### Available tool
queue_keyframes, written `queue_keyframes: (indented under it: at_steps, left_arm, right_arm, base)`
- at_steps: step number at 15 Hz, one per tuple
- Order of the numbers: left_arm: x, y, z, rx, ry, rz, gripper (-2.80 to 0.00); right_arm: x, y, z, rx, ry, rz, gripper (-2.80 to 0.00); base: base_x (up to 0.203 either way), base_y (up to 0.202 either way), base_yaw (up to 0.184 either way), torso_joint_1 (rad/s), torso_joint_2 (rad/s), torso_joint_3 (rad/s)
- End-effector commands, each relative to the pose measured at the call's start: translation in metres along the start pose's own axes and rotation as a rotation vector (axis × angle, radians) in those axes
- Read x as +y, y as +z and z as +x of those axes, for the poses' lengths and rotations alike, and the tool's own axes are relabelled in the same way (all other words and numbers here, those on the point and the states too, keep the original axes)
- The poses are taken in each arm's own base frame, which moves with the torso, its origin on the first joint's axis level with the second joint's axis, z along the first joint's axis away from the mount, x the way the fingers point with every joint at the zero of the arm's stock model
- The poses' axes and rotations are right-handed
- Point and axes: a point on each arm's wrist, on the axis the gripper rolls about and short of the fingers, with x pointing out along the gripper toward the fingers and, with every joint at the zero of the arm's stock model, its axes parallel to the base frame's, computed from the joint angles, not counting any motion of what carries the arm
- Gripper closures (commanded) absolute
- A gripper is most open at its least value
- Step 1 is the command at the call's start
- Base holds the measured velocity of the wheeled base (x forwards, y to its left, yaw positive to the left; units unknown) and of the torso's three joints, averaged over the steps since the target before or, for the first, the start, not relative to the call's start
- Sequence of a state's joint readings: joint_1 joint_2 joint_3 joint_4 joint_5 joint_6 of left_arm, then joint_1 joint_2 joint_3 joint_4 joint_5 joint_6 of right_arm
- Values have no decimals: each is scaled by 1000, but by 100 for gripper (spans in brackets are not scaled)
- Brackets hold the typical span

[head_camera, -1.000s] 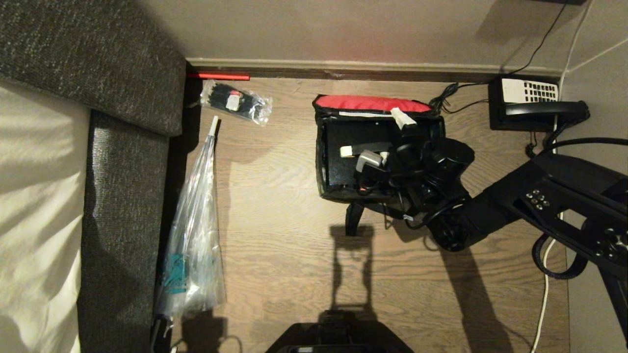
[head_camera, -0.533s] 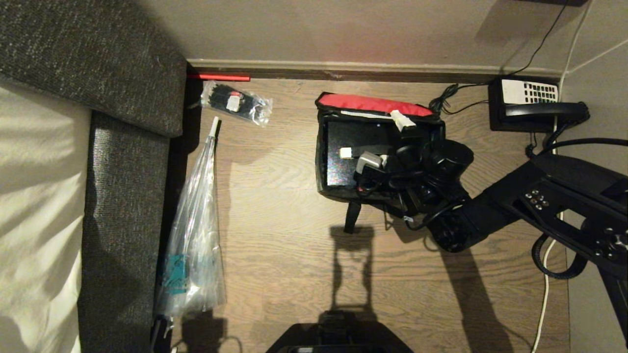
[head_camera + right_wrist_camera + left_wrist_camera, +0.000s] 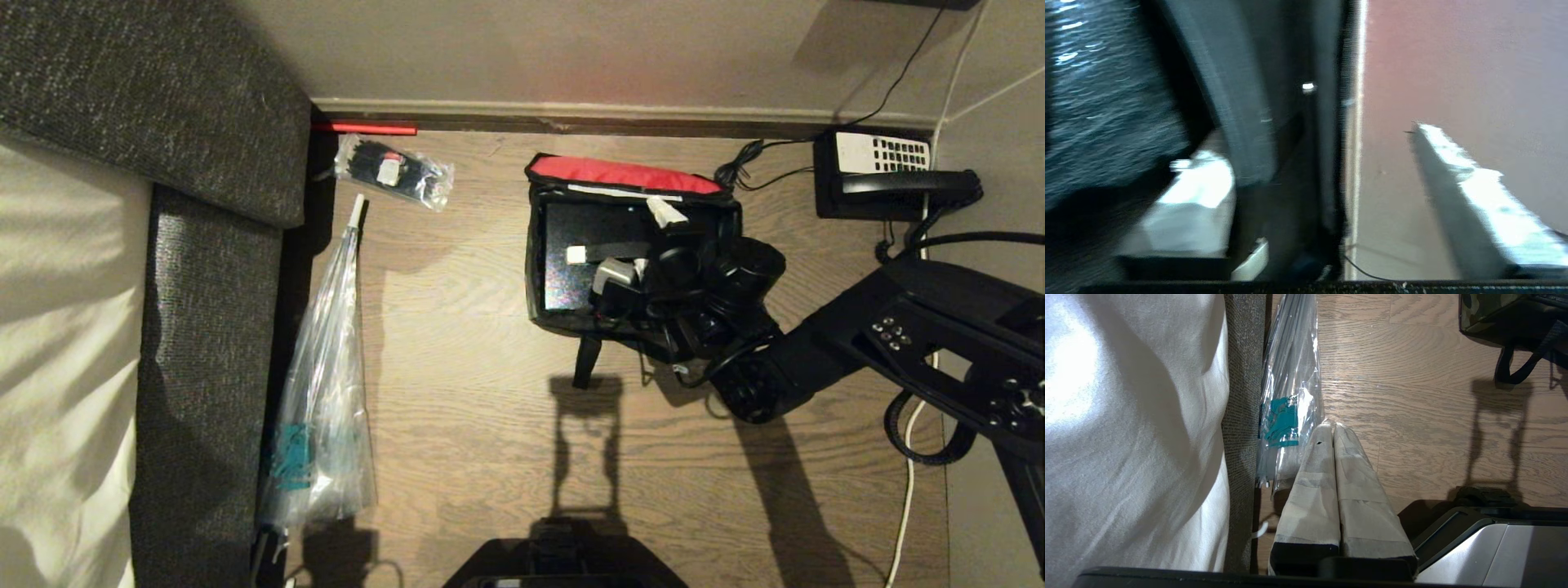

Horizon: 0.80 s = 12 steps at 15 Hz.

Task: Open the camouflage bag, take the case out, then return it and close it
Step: Grip the handle, then lift the black box

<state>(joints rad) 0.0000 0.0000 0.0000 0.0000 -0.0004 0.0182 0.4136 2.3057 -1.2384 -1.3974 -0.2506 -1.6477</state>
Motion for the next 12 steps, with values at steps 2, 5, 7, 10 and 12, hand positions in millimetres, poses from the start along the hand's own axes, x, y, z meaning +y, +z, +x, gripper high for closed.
queue_keyframes:
  at_steps: [2, 5, 7, 10, 12]
  left_arm:
    - [0, 0, 0, 0, 0, 0, 0]
    - [0, 0, 0, 0, 0, 0, 0]
    - [0, 0, 0, 0, 0, 0, 0]
    - [0, 0, 0, 0, 0, 0, 0]
    - [0, 0, 0, 0, 0, 0, 0]
  right_arm:
    - [2, -1, -3, 5, -1, -10, 0]
    - [5, 3, -2, 7, 0, -8, 0]
    - [6, 7, -3, 6, 2, -6, 0]
    - [9, 7, -3, 16, -10, -3, 0]
    - [12, 7, -6, 16, -27, 1, 0]
  base:
    - [0, 0, 0, 0, 0, 0]
    - [0, 0, 0, 0, 0, 0]
    - [0, 0, 0, 0, 0, 0]
    - [0, 0, 0, 0, 0, 0]
    - [0, 0, 0, 0, 0, 0]
